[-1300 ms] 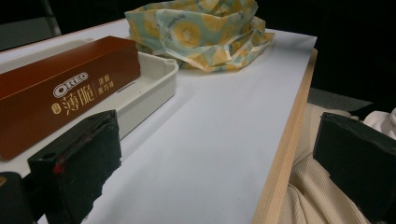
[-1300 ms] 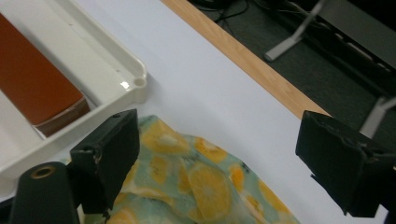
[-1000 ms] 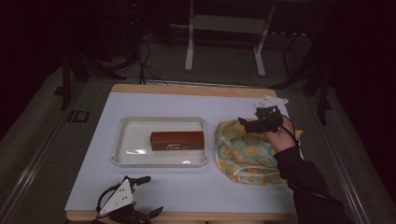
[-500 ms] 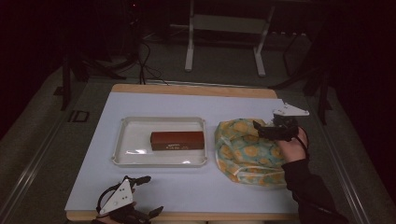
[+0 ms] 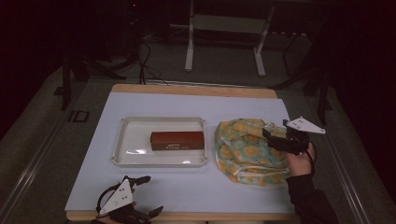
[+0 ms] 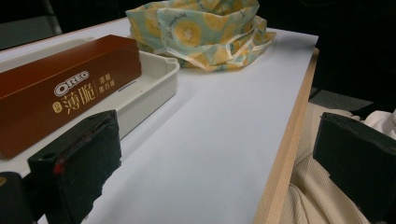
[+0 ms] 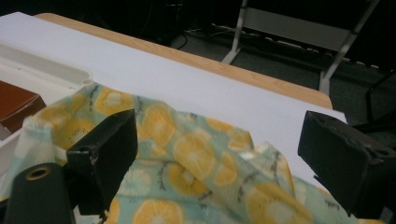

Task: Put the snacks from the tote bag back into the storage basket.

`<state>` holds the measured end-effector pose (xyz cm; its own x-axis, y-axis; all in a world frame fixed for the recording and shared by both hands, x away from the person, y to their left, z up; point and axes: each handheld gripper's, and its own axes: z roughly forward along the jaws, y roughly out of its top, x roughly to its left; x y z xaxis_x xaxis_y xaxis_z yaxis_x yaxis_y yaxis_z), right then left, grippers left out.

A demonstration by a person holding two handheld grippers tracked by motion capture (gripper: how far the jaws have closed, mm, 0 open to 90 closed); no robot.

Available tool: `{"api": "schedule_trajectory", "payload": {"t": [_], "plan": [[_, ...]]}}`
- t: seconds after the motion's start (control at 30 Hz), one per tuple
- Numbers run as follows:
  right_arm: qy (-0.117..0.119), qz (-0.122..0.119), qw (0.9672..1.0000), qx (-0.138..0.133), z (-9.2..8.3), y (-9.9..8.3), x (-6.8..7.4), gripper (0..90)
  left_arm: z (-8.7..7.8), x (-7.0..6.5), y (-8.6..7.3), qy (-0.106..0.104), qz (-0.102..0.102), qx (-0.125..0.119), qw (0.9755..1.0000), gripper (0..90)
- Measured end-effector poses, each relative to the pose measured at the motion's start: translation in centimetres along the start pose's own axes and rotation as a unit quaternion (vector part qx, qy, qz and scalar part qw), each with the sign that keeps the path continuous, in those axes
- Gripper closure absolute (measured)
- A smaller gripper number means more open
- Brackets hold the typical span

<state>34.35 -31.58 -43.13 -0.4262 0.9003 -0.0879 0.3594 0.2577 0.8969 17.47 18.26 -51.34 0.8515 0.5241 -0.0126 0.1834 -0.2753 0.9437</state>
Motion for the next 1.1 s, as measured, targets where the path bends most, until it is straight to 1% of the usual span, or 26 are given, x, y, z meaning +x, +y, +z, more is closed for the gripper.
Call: {"api": "schedule_trajectory", "payload": {"t": [0.1,0.17,0.23,0.3,0.6,0.73,0.9,0.97,1.03,1.1], "plan": [[-0.002,0.01,0.9999,-0.006,-0.4,-1.0,0.1,12.2,0.0,0.0,0.0,0.001,-0.001,-0.001,1.0,1.3],[-0.001,0.01,0.9999,-0.009,-0.7,-1.5,0.3,12.1,0.0,0.0,0.0,0.001,0.0,0.001,1.0,1.3],[-0.01,0.006,0.9997,-0.02,-1.2,-2.0,0.5,12.2,0.0,0.0,0.0,0.0,0.0,0.0,1.0,1.3],[-0.013,0.005,0.9996,-0.026,-1.5,-2.5,0.7,12.2,0.0,0.0,0.0,0.0,0.0,0.0,1.0,1.3],[-0.007,-0.001,0.9999,-0.008,-1.9,-5.6,1.6,12.1,0.0,0.0,0.1,-0.001,0.002,0.0,1.0,1.3],[-0.008,-0.008,0.9998,-0.014,-2.2,-6.2,1.9,12.1,0.0,-0.1,0.1,-0.003,0.002,0.0,1.0,1.2],[-0.005,-0.014,0.9993,-0.035,-3.2,-6.9,2.4,12.1,0.0,-0.1,0.1,-0.003,0.003,-0.001,1.0,1.3],[-0.009,-0.021,0.9992,-0.032,-3.4,-7.1,2.5,12.2,0.0,-0.1,0.1,-0.003,0.004,0.0,1.0,1.3],[-0.019,-0.028,0.9991,-0.027,-3.5,-7.4,2.7,12.2,0.0,-0.1,0.1,-0.004,0.005,0.001,1.0,1.3],[-0.019,-0.028,0.9991,-0.023,-3.7,-7.9,2.7,12.2,0.0,-0.1,0.1,-0.004,0.004,0.001,1.0,1.3]]}}
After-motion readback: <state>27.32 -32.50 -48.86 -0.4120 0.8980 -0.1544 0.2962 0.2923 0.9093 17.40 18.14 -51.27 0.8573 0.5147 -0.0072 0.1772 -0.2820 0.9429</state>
